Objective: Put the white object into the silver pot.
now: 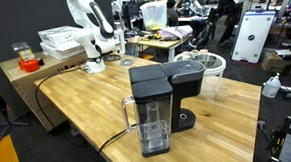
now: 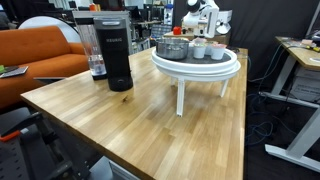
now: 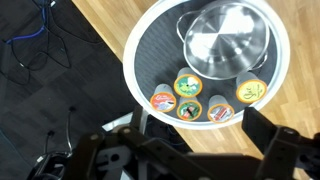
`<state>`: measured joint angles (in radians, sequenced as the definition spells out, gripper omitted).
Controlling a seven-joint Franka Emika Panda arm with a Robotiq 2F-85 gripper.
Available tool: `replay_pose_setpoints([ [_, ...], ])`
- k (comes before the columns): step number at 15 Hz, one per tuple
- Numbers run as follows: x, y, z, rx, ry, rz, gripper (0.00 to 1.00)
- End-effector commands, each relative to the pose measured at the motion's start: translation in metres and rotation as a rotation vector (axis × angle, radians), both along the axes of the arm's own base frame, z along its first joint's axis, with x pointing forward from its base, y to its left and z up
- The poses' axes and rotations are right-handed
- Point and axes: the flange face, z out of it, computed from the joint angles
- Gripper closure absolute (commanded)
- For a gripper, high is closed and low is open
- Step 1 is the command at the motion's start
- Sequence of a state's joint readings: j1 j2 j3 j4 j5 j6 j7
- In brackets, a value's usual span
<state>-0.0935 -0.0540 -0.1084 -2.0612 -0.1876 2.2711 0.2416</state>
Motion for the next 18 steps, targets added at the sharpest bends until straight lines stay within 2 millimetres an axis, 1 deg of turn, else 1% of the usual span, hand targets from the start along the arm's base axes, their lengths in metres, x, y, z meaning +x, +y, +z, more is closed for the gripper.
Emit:
replay_pose_setpoints([
  [1,0.014,-0.028,-0.003,-0.01,0.003,-0.084,0.0],
  [3,0.021,-0.032,-0.007,-0.003,0.006,-0.088,0.0],
  [5,0.031,-0.026,-0.012,0.003,0.005,-0.06,0.0],
  [6,0.039,-0.019,-0.013,0.014,0.005,-0.03,0.0],
  [7,0.027,-0.022,-0.014,0.002,0.01,-0.052,0.0],
  [8,0.032,-0.017,-0.015,0.005,0.01,-0.044,0.0],
  [10,0.036,-0.015,-0.016,0.004,0.009,-0.039,0.0],
  [16,0.036,-0.018,-0.015,0.004,0.008,-0.041,0.0],
  [18,0.038,-0.012,-0.017,0.049,0.019,-0.037,0.0],
])
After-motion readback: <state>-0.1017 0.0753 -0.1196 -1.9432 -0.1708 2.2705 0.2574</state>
